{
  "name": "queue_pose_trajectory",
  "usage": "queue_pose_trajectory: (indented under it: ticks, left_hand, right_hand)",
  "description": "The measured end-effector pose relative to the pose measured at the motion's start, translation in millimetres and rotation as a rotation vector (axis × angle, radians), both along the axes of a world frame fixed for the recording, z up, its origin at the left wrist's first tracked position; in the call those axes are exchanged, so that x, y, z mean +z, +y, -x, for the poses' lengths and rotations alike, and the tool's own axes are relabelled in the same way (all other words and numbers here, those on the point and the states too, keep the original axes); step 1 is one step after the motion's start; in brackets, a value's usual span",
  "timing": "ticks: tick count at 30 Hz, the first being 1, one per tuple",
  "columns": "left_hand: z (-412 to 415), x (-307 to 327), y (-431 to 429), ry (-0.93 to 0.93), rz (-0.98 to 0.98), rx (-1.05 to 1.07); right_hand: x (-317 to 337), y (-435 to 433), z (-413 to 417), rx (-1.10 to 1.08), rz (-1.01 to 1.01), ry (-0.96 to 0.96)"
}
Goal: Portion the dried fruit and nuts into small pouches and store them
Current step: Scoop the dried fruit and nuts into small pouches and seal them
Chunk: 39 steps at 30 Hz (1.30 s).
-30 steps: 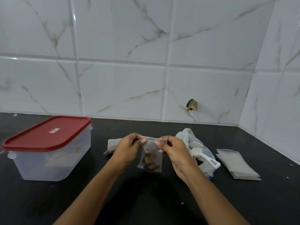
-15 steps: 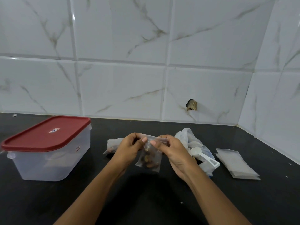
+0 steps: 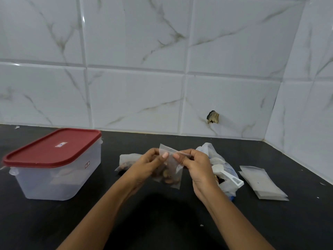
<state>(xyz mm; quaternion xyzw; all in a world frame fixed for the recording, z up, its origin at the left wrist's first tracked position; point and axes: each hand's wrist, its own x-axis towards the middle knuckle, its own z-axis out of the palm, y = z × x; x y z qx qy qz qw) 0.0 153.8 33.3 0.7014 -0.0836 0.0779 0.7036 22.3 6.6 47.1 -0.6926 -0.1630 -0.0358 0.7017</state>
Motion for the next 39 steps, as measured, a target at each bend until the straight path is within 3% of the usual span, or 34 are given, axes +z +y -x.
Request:
queue_pose_trajectory:
  ticks: [5,10,20,27,30,37,39]
  left_hand:
    - [0.6,-4.2,-6.1,-0.013,-0.125,0.061]
    - [3.3,-6.5,-8.4,0.026,0.008,0.161]
    - [12.7,0.0,-14.3,0.085,0.212,0.098]
    - [14.3,-10.3,-6.2,0.155,0.048,0.299]
    - [19.4,-10.9,-3.2,0.045,-0.275,0.460]
    - [36.1,-6.0,10.9,-0.137,-0.261,0.727]
    - [32.6,-7.9,22.8,-0.171,-0.294,0.821]
  right_hand:
    - [-3.2,1.2,-4.2,0.000,-0.102,0.057]
    - [-6.1,5.1,-7.1,0.052,-0.149,0.157]
    - [-12.1,8.0,-2.9,0.047,-0.085,0.015]
    - [-25.7,12.1,-6.9,-0.150,-0.002,0.001]
    - [-27.1,16.5,-1.7,-0.136,0.040,-0.016]
    - [-21.7,47.2,17.5,-0.016,0.274,-0.293]
    - [-19.5,60.8,14.8,0.002,0.327,-0.290]
